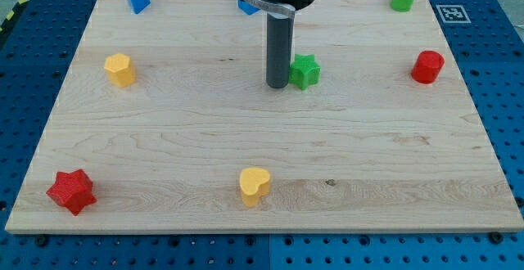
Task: Move the green star to the top left diagonal of the red circle
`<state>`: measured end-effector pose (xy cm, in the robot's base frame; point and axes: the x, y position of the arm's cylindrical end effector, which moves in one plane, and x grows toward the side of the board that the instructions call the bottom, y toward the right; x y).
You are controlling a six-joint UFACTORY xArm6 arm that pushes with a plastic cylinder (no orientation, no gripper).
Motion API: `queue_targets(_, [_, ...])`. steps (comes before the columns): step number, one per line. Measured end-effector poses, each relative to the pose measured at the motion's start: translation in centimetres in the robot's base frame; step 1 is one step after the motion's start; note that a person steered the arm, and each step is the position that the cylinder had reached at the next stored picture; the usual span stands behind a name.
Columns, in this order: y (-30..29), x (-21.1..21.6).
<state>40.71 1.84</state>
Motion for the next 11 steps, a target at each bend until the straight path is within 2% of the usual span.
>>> queue_targets(4, [8.4,0.0])
queue_targets(7, [11.1,-0.5])
queue_targets(11, [11.1,-9.8])
